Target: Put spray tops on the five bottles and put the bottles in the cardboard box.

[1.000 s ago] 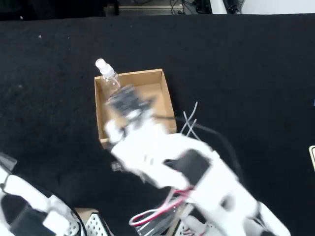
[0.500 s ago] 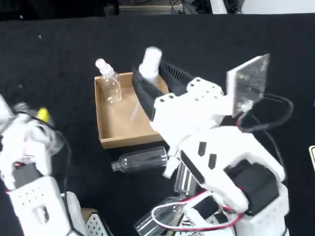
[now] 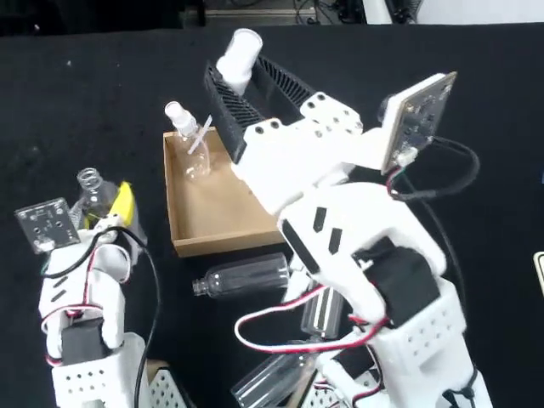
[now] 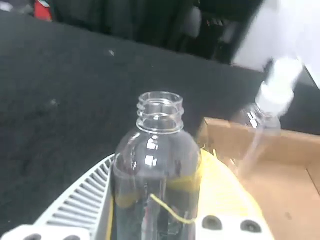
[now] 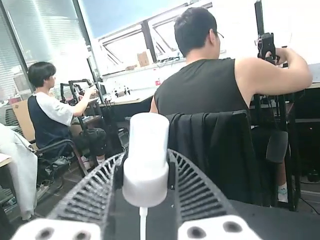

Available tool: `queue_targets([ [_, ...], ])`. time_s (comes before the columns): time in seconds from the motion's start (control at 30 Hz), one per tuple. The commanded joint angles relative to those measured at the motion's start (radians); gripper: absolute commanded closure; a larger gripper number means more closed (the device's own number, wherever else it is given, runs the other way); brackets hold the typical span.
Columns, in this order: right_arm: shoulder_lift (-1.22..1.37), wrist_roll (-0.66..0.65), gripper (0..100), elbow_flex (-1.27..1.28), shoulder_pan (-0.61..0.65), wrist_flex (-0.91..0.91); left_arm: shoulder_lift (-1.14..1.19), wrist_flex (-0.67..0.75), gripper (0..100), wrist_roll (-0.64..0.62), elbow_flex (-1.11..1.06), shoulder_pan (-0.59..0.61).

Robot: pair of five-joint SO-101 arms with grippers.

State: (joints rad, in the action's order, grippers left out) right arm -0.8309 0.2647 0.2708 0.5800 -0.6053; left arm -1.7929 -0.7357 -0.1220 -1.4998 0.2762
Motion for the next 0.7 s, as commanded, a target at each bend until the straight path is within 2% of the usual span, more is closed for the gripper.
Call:
queue_targets([
  [0.0, 0.008, 0.008, 98.7, 0.008, -0.018, 0.069, -0.017, 0.021, 97, -0.011, 0.035, -0.084],
  [0.17, 0.002, 0.008, 98.7, 0.008, -0.02, 0.071, -0.035, 0.029, 97, -0.011, 0.03, -0.196],
  [0.27, 0.007, 0.008, 98.7, 0.008, -0.02, 0.069, -0.034, 0.112, 97, -0.012, -0.01, -0.234],
  [0.67, 0.008, 0.002, 98.7, 0.008, -0.025, 0.072, -0.035, 0.238, 97, -0.015, -0.061, -0.245],
])
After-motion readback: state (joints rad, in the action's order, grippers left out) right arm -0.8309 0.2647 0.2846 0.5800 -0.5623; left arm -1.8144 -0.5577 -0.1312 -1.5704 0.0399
